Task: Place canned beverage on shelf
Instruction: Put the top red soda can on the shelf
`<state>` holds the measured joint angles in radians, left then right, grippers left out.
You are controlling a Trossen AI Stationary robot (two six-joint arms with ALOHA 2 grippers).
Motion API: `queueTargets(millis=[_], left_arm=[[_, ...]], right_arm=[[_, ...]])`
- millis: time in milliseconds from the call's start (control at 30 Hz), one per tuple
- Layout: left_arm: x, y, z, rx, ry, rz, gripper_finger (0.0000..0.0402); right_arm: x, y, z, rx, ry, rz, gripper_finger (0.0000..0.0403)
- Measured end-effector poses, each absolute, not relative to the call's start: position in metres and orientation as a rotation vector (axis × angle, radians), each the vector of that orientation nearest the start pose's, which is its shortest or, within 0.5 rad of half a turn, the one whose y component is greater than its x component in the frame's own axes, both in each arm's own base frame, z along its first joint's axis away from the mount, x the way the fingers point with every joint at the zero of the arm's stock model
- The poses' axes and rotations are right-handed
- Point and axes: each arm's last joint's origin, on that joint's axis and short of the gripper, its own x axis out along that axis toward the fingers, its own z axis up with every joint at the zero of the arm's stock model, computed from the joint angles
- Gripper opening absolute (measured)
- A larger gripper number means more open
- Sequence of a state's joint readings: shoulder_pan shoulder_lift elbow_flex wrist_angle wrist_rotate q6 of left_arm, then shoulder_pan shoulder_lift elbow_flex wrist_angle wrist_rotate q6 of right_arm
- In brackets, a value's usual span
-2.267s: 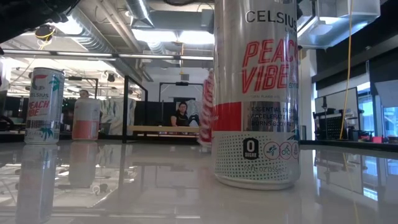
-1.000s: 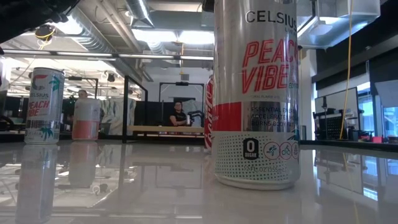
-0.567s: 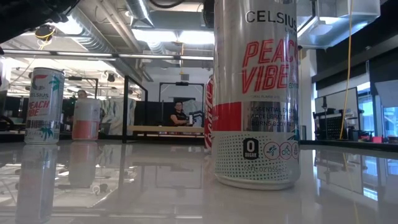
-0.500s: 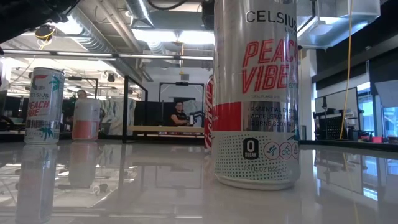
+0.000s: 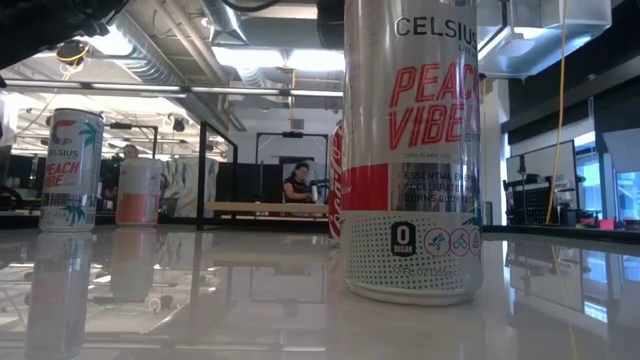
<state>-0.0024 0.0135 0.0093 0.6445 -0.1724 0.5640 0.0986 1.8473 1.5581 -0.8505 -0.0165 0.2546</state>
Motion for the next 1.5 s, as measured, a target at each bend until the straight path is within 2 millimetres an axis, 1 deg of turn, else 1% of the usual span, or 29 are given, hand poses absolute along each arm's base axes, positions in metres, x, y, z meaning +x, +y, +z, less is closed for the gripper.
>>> queueTargets(millis=[133, 267, 400, 567, 667, 800, 833, 1033, 1100, 1233, 1300, 1400, 1500], left_arm=[[0.078, 0.005, 0.224, 0.492, -0.574, 0.339, 0.0007], [0.078, 0.005, 0.224, 0.492, -0.574, 0.339, 0.0007], [0.078, 0.005, 0.224, 0.493, -0.574, 0.339, 0.0007], [0.079, 0.005, 0.223, 0.493, -0.572, 0.338, 0.0007], [0.079, 0.005, 0.224, 0.493, -0.573, 0.339, 0.0007], [0.079, 0.005, 0.224, 0.493, -0.573, 0.339, 0.0007], [0.079, 0.005, 0.224, 0.493, -0.573, 0.339, 0.0007], [0.079, 0.005, 0.224, 0.493, -0.573, 0.339, 0.0007], [0.079, 0.005, 0.224, 0.493, -0.573, 0.339, 0.0007], [0.079, 0.005, 0.224, 0.492, -0.573, 0.339, 0.0007], [0.079, 0.005, 0.223, 0.492, -0.573, 0.339, 0.0007], [0.079, 0.005, 0.224, 0.492, -0.573, 0.339, 0.0007], [0.079, 0.005, 0.224, 0.492, -0.573, 0.339, 0.0007]], right_arm=[[0.384, 0.038, 0.250, 0.135, 1.167, -0.075, 0.0379], [0.385, 0.037, 0.244, 0.129, 1.197, -0.086, 0.0379], [0.387, 0.038, 0.237, 0.122, 1.220, -0.059, 0.0379], [0.389, 0.038, 0.235, 0.105, 1.218, -0.041, 0.0378], [0.390, 0.038, 0.234, 0.083, 1.213, -0.037, 0.0359], [0.390, 0.038, 0.234, 0.058, 1.213, -0.020, 0.0294], [0.390, 0.038, 0.234, 0.050, 1.213, -0.014, 0.0284], [0.388, 0.038, 0.239, -0.007, 1.220, 0.025, 0.0283], [0.388, 0.037, 0.249, -0.018, 1.215, 0.017, 0.0283], [0.388, 0.035, 0.287, -0.118, 1.175, -0.029, 0.0283], [0.387, 0.029, 0.305, -0.168, 1.167, -0.054, 0.0283], [0.387, 0.015, 0.331, -0.192, 1.130, -0.086, 0.0283], [0.383, -0.008, 0.351, -0.199, 1.115, -0.118, 0.0283]])
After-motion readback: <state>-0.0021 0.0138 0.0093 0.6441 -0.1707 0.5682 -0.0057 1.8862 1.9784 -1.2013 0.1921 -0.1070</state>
